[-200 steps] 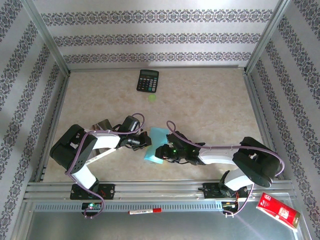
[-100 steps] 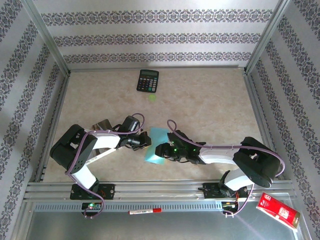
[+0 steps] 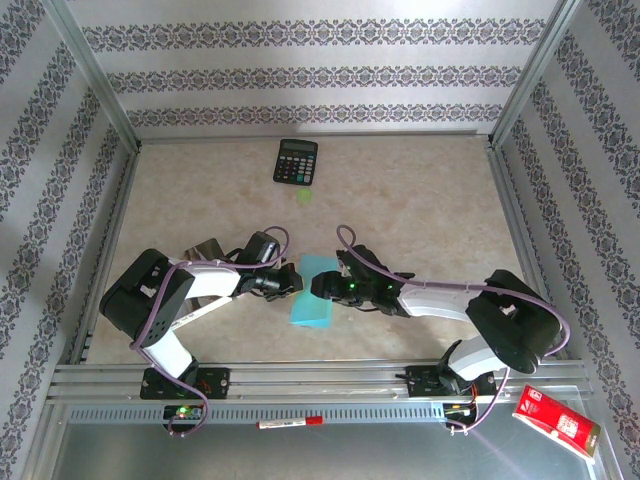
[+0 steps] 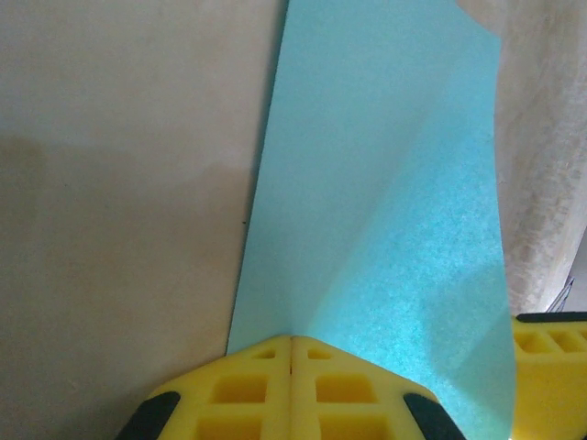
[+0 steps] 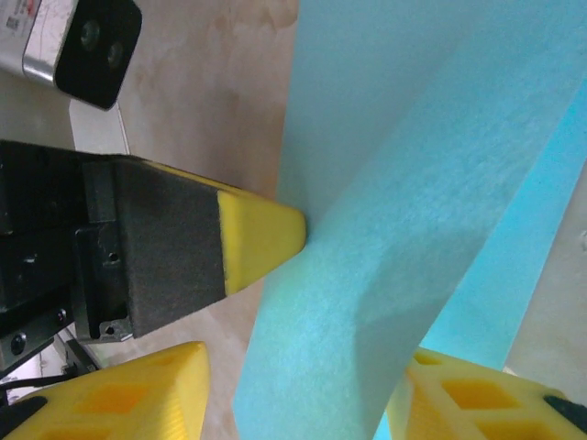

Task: Fold a paper plane with a square sheet of paper (pick it up from the middle)
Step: Fold the triangle a second time at the center of the table.

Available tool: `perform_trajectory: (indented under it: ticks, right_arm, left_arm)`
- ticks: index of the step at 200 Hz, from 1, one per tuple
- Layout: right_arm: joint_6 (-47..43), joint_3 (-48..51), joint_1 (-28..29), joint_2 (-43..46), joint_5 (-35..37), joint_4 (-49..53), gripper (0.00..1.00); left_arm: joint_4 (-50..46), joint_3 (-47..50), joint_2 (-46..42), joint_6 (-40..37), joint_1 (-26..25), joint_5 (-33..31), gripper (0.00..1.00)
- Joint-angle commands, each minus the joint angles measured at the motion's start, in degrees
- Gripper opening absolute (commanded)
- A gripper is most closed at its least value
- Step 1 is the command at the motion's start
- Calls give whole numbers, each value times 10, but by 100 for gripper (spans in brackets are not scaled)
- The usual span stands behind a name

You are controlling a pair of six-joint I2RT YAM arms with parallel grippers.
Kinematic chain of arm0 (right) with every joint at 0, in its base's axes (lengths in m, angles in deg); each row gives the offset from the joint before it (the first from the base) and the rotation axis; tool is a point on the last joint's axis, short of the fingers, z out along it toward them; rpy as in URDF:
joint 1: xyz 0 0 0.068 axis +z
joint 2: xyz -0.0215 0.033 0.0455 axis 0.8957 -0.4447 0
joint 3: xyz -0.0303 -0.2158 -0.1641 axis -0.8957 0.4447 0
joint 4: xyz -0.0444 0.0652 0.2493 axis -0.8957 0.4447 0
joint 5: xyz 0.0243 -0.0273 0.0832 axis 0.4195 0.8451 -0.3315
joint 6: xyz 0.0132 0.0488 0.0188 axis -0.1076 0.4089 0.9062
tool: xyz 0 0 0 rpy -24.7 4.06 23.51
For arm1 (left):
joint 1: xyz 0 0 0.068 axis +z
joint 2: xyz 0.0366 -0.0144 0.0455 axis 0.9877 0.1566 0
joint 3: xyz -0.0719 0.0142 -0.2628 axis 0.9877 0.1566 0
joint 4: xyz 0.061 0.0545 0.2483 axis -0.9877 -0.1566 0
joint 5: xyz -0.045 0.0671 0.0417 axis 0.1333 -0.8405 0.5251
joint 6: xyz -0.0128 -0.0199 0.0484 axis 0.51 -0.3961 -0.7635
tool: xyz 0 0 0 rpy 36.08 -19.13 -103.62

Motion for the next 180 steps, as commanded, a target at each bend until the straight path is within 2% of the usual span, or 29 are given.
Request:
perform_trajectory:
  ticks: [1,21,66,119,130,143,162,180]
  right_arm:
    - [-22,-12,-10,-10,-11,15,52]
    - [-7,-9,-14,-15,-10,22,47]
    - [23,-20,-22,-33,3,23,27]
    - [63,-30,-47,-53,1,23,10]
    - [71,-36,-47,-56,-4,28,6]
    - [89,-37,-49,-59,-11,29,2]
    - [105,-36,-54,-53,-23,55,1]
    - [117,-40,-59,-40,-36,91,1]
  left_arm:
    - [-64,22,18,-13,-4,-23,0]
    - [-67,20,18,-13,-4,-24,0]
    - [-72,17,19,-19,-3,-24,0]
    - [-69,3,3,-29,-3,-21,0]
    - [-60,4,-11,-37,-4,-19,10]
    - [-51,9,-43,-50,-3,-23,25]
    - [-23,34,-116,-68,-9,-36,42]
    - [-32,58,-200,-110,-51,-112,50]
